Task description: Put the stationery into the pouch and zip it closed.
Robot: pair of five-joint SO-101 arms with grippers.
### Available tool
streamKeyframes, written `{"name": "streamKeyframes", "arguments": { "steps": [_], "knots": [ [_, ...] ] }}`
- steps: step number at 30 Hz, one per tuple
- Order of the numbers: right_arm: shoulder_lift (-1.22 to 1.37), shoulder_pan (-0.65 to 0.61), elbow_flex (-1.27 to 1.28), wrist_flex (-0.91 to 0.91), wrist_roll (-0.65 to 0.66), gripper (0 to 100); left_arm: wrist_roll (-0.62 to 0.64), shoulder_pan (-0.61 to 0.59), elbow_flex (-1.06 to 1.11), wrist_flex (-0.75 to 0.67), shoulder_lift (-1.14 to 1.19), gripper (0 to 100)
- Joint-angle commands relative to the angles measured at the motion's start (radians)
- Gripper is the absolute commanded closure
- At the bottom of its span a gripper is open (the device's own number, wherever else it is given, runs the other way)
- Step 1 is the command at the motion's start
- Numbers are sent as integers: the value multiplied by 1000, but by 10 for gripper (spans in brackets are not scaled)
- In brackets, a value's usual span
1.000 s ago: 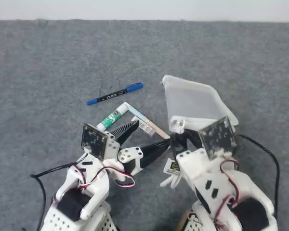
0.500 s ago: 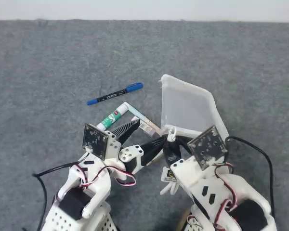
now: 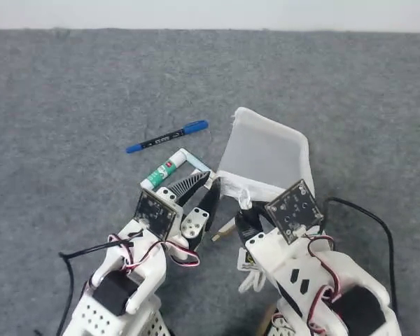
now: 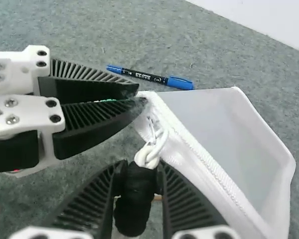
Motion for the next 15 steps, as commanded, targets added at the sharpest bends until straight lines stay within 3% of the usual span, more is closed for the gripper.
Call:
{"name": "streamKeyframes", "arguments": {
  "steps": [1, 10, 15],
  "knots": [
    [-27, 7, -11, 1, 18, 993, -15, -6, -36, 37, -12, 955],
    [-25, 131, -11, -8, 18, 993, -15, -14, -114, 164, -12, 956],
    [-16, 180, 23, -64, 17, 993, -12, -120, -153, 195, -12, 956]
  ]
}}
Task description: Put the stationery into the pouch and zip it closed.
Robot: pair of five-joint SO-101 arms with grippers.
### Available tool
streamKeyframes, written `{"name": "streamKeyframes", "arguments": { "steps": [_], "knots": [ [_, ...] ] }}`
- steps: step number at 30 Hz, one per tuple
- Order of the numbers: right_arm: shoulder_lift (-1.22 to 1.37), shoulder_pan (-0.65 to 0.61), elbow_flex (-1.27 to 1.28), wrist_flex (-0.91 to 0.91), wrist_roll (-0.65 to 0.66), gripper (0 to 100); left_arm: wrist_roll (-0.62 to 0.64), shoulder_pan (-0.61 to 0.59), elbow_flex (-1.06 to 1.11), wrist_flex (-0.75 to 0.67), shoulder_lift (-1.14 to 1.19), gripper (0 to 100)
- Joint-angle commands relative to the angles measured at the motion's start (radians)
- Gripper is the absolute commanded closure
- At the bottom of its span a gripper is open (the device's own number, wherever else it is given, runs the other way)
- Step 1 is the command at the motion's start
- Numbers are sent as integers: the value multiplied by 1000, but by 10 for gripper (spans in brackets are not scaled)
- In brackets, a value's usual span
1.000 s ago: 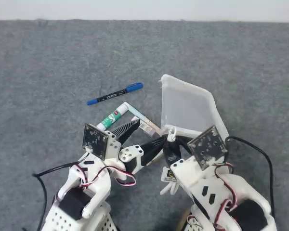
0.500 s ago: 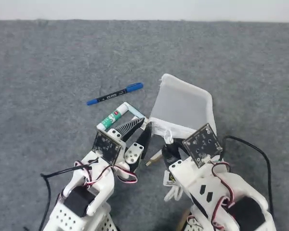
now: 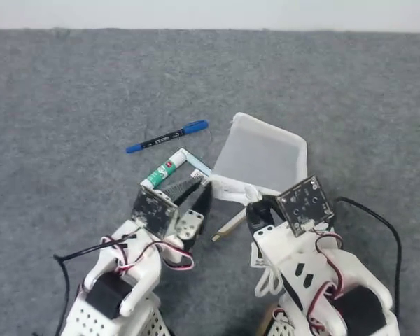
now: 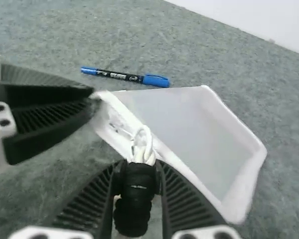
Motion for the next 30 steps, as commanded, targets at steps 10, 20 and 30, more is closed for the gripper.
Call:
{"name": "streamKeyframes", "arguments": {
  "steps": [10, 20, 30],
  "knots": [
    [-18, 131, 43, -102, 3, 993, -5, -147, -122, 80, -14, 957],
    [-22, 194, 48, -131, -18, 993, -8, -178, -136, 81, -14, 952],
    [-22, 177, 64, -137, -12, 993, 106, -46, -182, 141, -14, 726]
  ]
}}
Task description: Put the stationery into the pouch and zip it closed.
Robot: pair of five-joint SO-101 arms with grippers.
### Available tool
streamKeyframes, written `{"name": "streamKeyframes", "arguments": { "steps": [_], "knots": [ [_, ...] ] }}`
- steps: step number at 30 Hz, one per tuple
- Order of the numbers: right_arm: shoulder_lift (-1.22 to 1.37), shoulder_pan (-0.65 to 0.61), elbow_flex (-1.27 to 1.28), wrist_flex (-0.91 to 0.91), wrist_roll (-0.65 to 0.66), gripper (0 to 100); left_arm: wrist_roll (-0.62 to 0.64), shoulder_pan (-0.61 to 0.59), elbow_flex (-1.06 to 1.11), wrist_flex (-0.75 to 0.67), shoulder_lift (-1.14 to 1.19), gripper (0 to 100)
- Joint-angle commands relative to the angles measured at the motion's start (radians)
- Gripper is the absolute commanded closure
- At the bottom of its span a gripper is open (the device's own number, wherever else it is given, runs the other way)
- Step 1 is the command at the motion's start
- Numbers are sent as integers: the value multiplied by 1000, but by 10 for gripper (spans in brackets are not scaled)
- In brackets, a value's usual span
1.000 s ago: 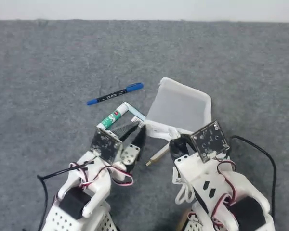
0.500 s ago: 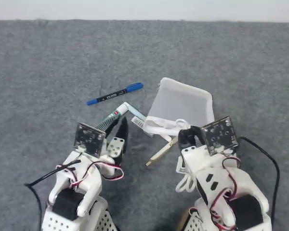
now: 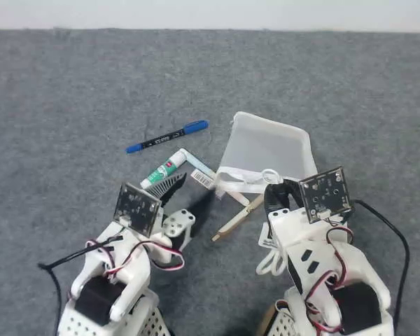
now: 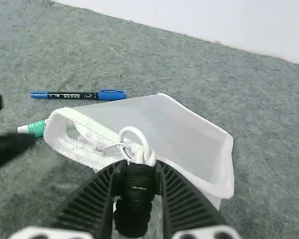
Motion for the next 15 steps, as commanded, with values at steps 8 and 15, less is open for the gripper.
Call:
{"name": "streamKeyframes", "arguments": {
  "steps": [8, 15],
  "knots": [
    [-8, -76, -5, -16, 11, 993, 92, 15, 38, -123, -14, 724],
    [-8, -76, -5, -16, 8, 993, 89, 14, 119, -198, -11, 764]
  ]
}}
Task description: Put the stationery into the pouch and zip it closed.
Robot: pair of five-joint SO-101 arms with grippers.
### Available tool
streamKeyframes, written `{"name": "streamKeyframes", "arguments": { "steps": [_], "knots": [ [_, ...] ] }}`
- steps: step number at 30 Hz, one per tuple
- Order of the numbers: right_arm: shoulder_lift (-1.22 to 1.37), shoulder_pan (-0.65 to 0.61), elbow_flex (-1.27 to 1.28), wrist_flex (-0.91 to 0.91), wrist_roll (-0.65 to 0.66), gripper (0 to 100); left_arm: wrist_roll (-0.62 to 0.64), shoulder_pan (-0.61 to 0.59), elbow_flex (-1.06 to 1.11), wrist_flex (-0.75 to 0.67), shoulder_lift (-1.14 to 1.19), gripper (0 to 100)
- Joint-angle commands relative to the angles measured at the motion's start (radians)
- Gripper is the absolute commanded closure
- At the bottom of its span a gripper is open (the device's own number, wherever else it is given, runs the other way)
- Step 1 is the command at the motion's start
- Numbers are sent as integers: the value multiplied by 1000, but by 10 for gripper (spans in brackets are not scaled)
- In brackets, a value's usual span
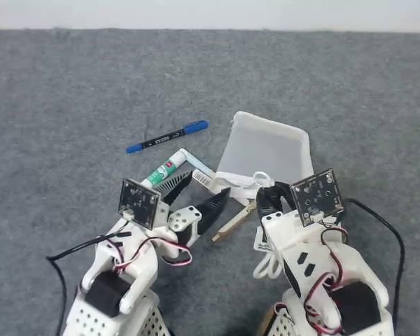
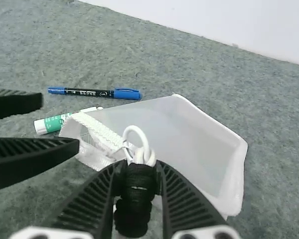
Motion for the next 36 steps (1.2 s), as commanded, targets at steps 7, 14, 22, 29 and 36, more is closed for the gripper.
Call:
{"name": "streamKeyframes", "arguments": {
  "steps": [7, 14, 22, 29, 36],
  "knots": [
    [-8, -8, -6, -2, 11, 993, 14, 2, -58, -167, 287, 766],
    [-5, -8, -6, -2, 11, 993, 14, 0, -295, -169, 776, 800],
    [-2, -7, 11, -15, 12, 993, -46, 0, -366, -167, 847, 990],
    [2, -4, 14, -27, 12, 993, -51, 0, -366, -106, 763, 990],
    [2, -1, 14, -28, 12, 993, -51, -46, -369, -89, 724, 990]
  ]
}}
